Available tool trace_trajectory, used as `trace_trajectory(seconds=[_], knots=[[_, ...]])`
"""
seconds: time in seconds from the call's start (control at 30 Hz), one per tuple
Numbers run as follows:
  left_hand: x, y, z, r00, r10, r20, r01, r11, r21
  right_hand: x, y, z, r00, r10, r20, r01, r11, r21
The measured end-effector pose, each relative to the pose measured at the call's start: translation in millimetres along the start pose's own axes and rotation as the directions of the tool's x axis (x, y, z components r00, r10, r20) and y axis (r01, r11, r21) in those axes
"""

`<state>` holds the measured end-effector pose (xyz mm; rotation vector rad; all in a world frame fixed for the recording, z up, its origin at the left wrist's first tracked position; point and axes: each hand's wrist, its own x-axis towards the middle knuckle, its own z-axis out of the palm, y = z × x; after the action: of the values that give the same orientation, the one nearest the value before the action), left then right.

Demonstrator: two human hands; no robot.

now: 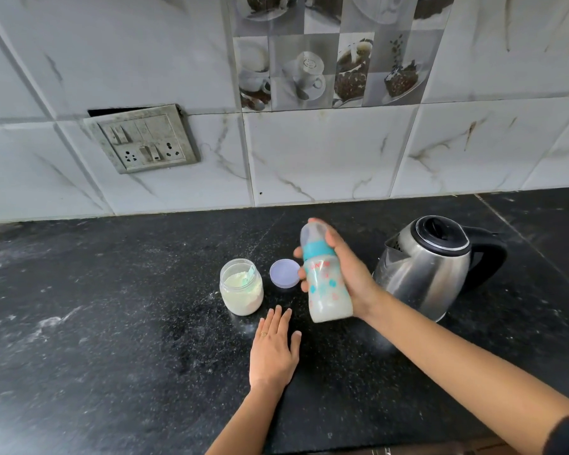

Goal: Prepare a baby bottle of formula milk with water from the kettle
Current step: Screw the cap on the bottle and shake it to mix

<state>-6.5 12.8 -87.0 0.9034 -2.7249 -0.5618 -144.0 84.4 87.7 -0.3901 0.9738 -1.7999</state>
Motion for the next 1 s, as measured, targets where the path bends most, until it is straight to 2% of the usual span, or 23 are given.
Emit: trace_trajectory(seconds=[0.1, 0.13, 0.27, 0.3, 0.4, 0.43, 0.6, 0.77, 0.93, 1.0], knots=[[0.8, -0.7, 1.4, 1.000, 0.001, -0.005, -0.001, 1.000, 0.004, 12.9, -22.8, 0.5, 0.992, 0.011, -0.129, 0.018, 0.975, 0.223], [0.4, -0.8, 1.7, 1.000, 0.001, -0.006, -0.001, 1.000, 0.006, 12.5, -23.4, 1.9, 0.990, 0.014, -0.140, 0.021, 0.970, 0.242], [0.7, -0.2, 1.0, 1.000, -0.001, 0.001, 0.001, 1.000, 0.009, -2.5, 2.0, 5.8, 1.000, -0.023, -0.013, 0.023, 1.000, -0.005], [0.9, -0.5, 1.3, 1.000, 0.000, 0.000, 0.000, 1.000, 0.010, -1.4, 1.7, 5.7, 0.999, -0.031, -0.009, 0.031, 0.999, -0.005], [1.2, -1.9, 3.1, 1.000, 0.002, 0.005, -0.002, 1.000, 0.007, 12.8, -14.4, 7.9, 0.993, -0.001, -0.117, 0.030, 0.970, 0.241], [0.9, -2.1, 3.0, 1.000, 0.001, 0.005, -0.001, 1.000, 0.007, 13.9, -15.9, 9.3, 0.991, 0.004, -0.137, 0.032, 0.964, 0.264], [1.1, -1.7, 2.8, 1.000, 0.006, -0.002, -0.006, 1.000, -0.002, -7.1, 5.1, 21.4, 0.999, -0.040, 0.036, 0.039, 0.999, 0.018], [-0.2, -2.4, 2.8, 1.000, 0.007, -0.010, -0.007, 1.000, -0.008, 14.2, -17.9, 12.2, 0.991, -0.016, -0.129, 0.047, 0.969, 0.243], [0.4, -2.7, 2.3, 1.000, 0.005, -0.006, -0.005, 1.000, -0.014, -4.3, 5.3, 8.6, 0.999, -0.028, -0.044, 0.030, 0.998, 0.047], [0.0, -2.3, 2.0, 1.000, 0.010, -0.007, -0.010, 1.000, -0.021, 3.1, -4.1, 8.9, 0.995, -0.012, -0.100, 0.028, 0.988, 0.151]])
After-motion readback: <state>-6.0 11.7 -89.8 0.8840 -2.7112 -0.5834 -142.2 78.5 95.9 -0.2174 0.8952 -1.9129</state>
